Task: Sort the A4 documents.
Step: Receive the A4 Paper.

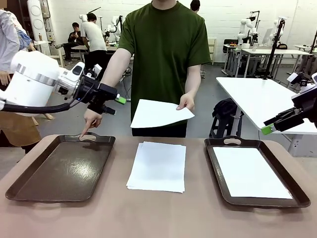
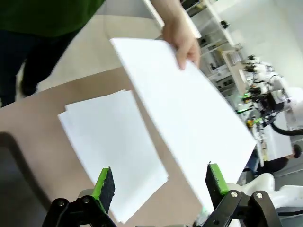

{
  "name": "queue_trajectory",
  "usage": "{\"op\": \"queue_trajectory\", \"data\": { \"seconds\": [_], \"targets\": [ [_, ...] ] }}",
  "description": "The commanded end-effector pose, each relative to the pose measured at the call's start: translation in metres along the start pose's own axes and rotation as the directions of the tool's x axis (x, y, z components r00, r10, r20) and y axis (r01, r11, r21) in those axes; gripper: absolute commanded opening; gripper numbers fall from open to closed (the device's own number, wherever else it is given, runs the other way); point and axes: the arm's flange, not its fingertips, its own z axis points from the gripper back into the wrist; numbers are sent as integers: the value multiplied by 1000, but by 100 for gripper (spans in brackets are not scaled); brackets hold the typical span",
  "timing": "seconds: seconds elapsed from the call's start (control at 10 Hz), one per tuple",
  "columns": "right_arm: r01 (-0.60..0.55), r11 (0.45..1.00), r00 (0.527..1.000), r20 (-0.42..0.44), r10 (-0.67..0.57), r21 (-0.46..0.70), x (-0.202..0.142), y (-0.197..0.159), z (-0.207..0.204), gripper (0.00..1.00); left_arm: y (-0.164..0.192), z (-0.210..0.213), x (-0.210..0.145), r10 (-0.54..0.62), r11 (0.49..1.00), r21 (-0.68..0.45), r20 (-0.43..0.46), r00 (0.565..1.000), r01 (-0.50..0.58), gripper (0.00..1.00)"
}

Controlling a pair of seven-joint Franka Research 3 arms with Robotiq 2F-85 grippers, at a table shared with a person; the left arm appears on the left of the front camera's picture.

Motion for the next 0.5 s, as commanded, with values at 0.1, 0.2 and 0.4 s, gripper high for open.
{"op": "queue_trajectory", "data": {
  "seconds": [0.1,0.2,0.4],
  "targets": [
    [-6,1000,1000,1,6,-10,0,0,-2,100,11,-21,13,111,987,-115,-6,994,-111,100],
    [-6,1000,1000,1,6,-10,0,0,-2,100,13,-34,12,157,980,-118,-32,987,-160,100],
    [-6,1000,1000,1,6,-10,0,0,-2,100,20,-62,2,239,962,-118,-84,967,-248,100]
  ]
}}
